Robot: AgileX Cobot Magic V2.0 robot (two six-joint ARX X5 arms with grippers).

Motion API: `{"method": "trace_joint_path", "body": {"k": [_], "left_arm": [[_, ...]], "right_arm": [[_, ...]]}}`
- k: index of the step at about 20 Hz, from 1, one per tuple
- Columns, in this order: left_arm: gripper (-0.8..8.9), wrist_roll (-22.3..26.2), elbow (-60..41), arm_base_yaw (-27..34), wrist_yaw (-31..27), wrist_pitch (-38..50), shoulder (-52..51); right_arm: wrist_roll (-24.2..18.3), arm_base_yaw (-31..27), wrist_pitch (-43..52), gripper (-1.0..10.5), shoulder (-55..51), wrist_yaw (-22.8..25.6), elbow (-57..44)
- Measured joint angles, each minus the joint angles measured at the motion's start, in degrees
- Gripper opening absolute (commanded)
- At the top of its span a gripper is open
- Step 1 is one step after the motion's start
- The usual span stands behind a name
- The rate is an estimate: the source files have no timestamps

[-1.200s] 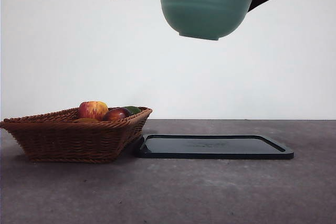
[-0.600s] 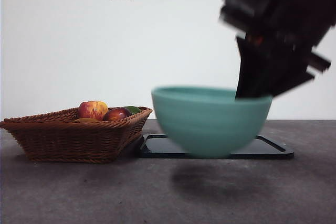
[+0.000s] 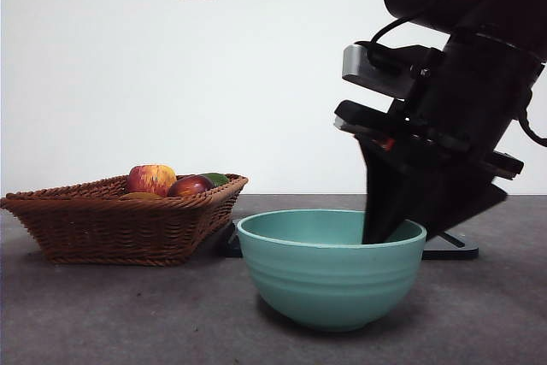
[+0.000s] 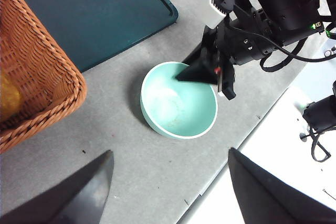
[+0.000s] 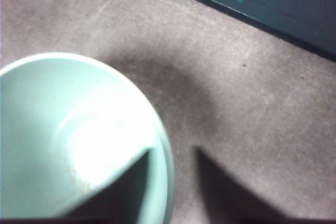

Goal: Pick up the wifruite, put it on the bowl, pick up the plate, put it on desk

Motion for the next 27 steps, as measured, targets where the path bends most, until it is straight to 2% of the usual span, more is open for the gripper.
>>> {"method": "trace_joint_path", "body": {"k": [3,8,22,24,27], "left_arm": [[3.44,0.00,0.00,0.00,0.00,0.44,0.00],[3.44,0.00,0.00,-0.02,-0.02,0.44,0.00],[3.44,0.00,0.00,0.00,0.00,0.42,0.00],[3.44,0.00,0.00,0.00,-0.02,0.37,0.00],[3.44,0.00,0.00,0.00,-0.02,0.35,0.00]], "right_arm": [[0.20,0.00,-1.33,2.9,0.00,0.00,-0.02],[1.07,0.00,-1.95,3.7,-1.81,0.00,0.00],[1.46,-0.02,-16.06,3.9,-32.02,1.14,0.00],[1.46,-0.02,-16.96,3.9,-36.00,-1.44,0.00],[1.46,-0.02,-18.93,3.9,-40.68,-7.76,0.00]]}}
